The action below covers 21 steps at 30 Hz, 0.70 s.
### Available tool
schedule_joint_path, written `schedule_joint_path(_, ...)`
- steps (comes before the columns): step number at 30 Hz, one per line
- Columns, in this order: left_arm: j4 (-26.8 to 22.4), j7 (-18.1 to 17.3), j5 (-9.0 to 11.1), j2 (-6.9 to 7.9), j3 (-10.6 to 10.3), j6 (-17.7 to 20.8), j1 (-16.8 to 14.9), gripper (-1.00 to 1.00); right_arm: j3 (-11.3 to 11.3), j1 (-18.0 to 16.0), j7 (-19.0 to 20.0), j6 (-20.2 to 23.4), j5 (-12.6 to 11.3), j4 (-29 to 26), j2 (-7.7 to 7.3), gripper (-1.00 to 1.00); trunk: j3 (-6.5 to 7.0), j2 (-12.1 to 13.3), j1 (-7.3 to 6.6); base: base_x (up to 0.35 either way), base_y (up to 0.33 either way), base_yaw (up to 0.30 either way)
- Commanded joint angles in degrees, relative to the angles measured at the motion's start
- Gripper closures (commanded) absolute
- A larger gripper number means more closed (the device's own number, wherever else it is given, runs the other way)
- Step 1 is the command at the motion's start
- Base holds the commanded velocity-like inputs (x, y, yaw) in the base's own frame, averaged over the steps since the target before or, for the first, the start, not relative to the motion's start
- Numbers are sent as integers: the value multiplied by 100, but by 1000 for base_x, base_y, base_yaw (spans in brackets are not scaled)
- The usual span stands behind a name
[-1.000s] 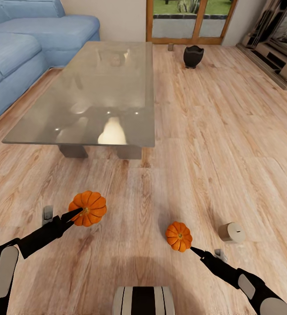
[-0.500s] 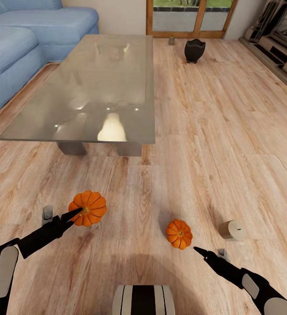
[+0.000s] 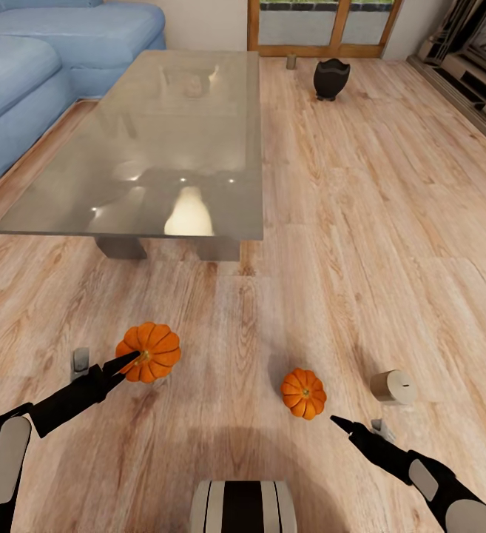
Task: Place each of the two pumpkins and all three candles from the living room inside a cabinet in the living room (use any cabinet), then make sure every cabinet is closed, and position the cauldron so it is next to a table in the living room.
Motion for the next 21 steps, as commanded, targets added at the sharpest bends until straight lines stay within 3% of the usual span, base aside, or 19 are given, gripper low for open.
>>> schedule_joint_path(1,1,-42,-17,-1,7,22,-3,100,-18,-2,-3,44,-40,-1,1,-100,-3,-1,-1,0,0,0)
schedule_joint_path(21,-7,-109,-9,-9,7,22,5,100,-29,-3,-24,24,-40,-62,10,-100,-3,-1,-1,0,0,0)
